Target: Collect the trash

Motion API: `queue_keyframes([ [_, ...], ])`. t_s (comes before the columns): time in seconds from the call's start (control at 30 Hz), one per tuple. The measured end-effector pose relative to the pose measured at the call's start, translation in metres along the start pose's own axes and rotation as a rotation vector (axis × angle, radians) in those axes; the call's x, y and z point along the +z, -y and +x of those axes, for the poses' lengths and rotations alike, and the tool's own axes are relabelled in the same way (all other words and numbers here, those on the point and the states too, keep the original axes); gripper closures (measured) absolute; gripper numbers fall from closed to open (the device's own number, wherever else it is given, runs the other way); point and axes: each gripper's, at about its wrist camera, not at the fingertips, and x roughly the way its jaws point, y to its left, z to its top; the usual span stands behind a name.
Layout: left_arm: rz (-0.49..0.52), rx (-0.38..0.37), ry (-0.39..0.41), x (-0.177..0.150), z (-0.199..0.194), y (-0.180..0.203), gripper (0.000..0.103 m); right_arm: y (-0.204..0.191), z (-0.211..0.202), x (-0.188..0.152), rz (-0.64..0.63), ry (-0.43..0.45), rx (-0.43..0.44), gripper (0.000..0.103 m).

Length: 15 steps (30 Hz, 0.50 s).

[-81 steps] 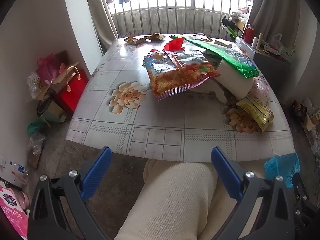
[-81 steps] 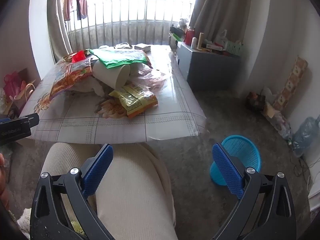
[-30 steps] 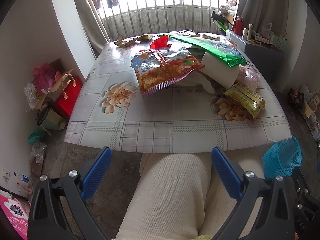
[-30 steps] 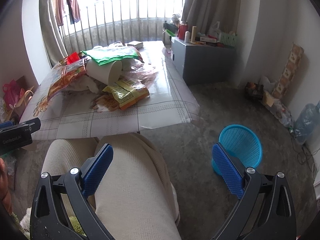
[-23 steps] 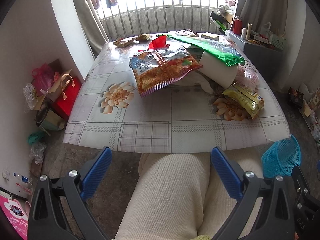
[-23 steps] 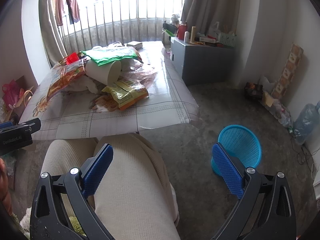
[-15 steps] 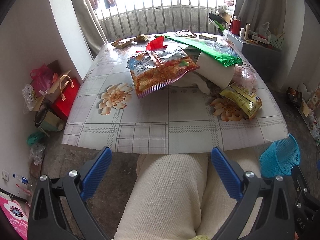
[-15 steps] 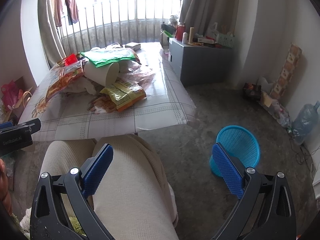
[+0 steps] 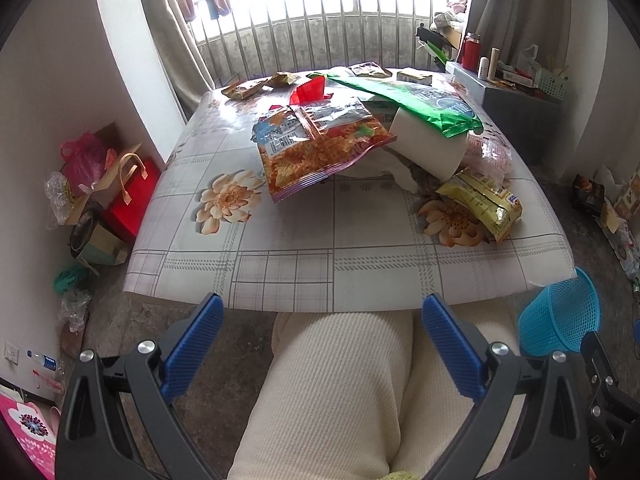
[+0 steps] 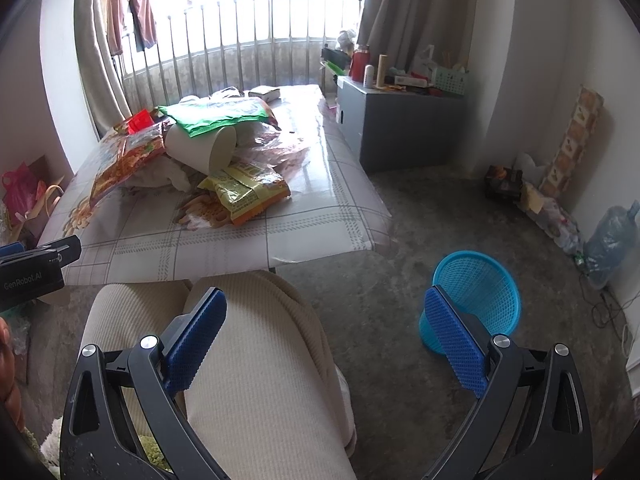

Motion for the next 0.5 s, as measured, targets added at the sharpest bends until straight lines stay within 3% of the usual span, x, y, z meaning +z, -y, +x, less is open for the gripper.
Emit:
queue_keyframes([
  [0.5, 0.003, 0.001, -0.003, 0.0011, -0.0004, 0.0007, 0.006, 0.0003, 0.0016, 0.0016, 0.003, -0.004, 0.005, 0.008],
])
